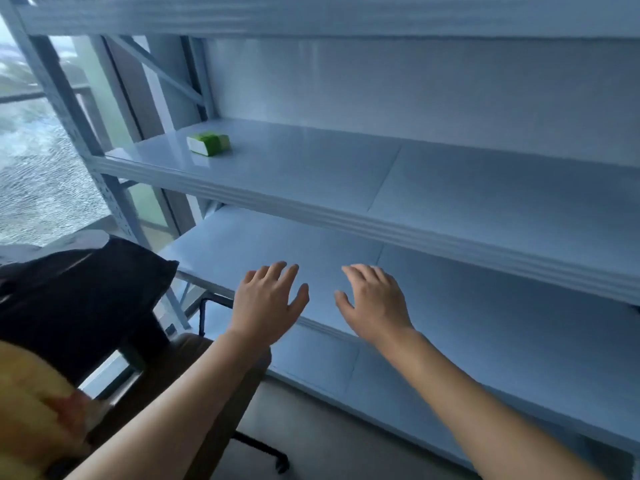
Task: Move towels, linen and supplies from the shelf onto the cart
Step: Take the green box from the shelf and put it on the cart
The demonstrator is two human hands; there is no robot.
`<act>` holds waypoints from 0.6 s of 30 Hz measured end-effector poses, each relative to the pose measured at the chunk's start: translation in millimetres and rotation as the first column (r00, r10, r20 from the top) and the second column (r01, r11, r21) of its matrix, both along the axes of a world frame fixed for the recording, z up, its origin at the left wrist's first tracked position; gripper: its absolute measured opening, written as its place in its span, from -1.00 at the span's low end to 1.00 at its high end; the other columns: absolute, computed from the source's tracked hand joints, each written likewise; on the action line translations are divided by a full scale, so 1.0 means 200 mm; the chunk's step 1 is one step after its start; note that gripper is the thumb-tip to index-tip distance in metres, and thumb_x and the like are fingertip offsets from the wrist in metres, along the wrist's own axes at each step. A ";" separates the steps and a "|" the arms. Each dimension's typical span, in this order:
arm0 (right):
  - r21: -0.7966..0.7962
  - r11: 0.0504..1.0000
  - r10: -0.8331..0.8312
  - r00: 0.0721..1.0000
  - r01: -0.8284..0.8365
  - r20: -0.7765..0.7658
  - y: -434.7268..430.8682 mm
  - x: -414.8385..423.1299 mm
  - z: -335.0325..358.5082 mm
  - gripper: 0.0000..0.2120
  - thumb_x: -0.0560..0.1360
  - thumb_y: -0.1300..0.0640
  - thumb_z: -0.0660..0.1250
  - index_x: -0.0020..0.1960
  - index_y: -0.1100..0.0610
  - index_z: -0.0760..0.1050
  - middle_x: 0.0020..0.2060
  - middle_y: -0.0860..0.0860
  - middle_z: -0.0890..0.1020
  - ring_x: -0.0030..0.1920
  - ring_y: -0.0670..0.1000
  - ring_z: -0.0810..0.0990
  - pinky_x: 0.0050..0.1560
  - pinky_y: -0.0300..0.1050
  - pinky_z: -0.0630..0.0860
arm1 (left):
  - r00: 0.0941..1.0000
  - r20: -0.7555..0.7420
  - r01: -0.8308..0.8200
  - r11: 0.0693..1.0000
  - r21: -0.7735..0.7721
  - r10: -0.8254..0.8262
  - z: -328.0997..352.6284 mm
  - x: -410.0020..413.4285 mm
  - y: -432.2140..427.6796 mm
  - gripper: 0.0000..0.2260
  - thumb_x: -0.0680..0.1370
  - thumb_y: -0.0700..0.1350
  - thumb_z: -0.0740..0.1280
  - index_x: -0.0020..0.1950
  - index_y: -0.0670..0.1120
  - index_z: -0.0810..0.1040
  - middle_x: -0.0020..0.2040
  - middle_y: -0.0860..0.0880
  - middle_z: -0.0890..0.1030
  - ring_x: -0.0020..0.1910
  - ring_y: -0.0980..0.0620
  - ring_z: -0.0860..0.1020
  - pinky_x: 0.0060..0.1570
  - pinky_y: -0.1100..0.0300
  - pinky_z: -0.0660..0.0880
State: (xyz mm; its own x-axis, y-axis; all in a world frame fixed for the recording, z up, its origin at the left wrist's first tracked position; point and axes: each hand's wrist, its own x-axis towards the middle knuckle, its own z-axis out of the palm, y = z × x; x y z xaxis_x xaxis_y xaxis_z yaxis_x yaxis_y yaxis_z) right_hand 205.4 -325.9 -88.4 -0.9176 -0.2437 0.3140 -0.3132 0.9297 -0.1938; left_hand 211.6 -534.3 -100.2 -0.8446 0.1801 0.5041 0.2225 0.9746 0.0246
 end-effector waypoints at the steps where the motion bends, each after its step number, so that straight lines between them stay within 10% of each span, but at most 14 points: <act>1: -0.004 0.999 0.049 0.999 -0.049 -0.007 -0.07 -0.07 0.02 -0.53 0.59 -0.07 0.17 0.43 0.11 0.39 0.33 0.01 0.51 0.32 0.10 0.43 0.32 0.00 0.33 | 0.998 0.013 -0.055 0.998 -0.014 0.055 0.01 -0.01 -0.07 -0.58 0.59 0.16 0.14 0.24 -0.08 0.57 0.17 -0.06 0.64 0.05 -0.13 0.63 0.04 -0.01 0.52; 18: 0.050 0.885 0.465 0.880 -0.462 -0.099 -1.37 -0.91 0.15 -0.54 0.57 -0.11 0.20 0.40 0.08 0.41 0.30 0.02 0.54 0.27 0.07 0.49 0.25 -0.04 0.41 | 0.894 0.014 -0.447 0.894 -0.028 0.447 0.09 -0.51 -1.26 -0.55 0.58 0.19 0.11 0.26 -0.07 0.55 0.16 -0.05 0.63 0.02 -0.13 0.61 0.03 -0.01 0.50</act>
State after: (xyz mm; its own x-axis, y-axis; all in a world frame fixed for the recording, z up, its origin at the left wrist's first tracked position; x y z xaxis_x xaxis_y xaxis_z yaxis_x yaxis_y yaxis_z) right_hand 23.2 -599.6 -58.0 -0.6599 -0.6418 0.3906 -0.7267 0.6773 -0.1150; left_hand 109.7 -785.9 -82.1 -0.8484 -0.2069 0.4873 -0.2370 0.9715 -0.0001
